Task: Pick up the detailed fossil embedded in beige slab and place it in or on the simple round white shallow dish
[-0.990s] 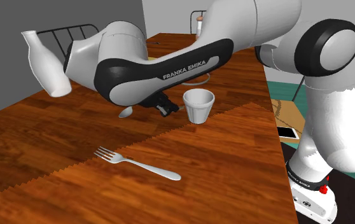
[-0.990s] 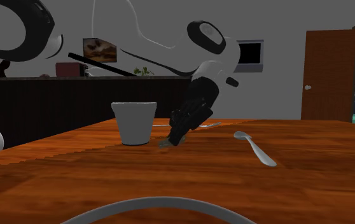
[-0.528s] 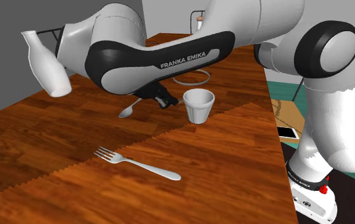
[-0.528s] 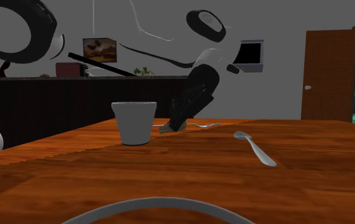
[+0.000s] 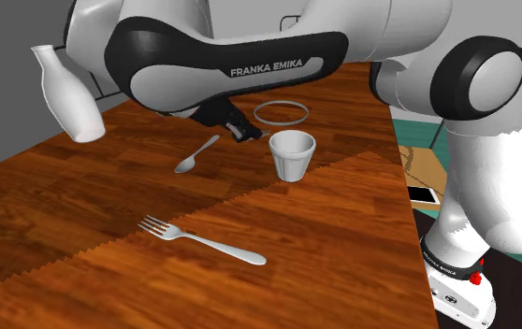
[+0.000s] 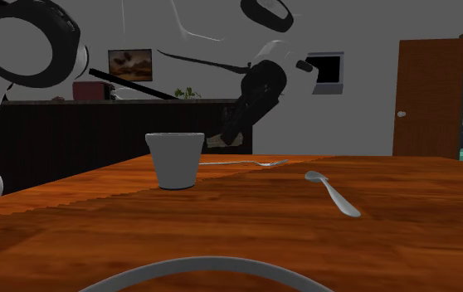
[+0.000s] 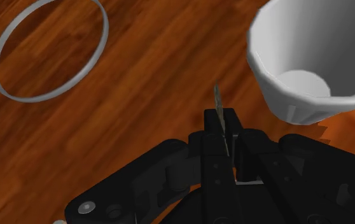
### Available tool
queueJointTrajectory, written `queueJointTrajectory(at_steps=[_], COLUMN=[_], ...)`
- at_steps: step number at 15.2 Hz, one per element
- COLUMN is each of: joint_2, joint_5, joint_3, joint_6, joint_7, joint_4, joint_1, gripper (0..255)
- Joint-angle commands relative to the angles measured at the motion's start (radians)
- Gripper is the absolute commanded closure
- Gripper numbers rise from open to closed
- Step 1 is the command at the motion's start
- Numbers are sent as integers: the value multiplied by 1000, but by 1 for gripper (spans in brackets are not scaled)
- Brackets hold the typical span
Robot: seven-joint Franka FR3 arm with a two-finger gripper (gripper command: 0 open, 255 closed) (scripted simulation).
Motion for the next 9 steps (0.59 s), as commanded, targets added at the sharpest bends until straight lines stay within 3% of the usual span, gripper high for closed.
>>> queueJointTrajectory(at_steps=[1, 4, 9], joint_2=[16, 39, -68], joint_5=[-19, -51, -46], joint_3=[-3, -11, -24], joint_6=[-34, -81, 36], joint_7=[-19, -52, -132], joint_4=[53, 130, -45], joint_1=[18, 43, -93], gripper=[255, 255, 255])
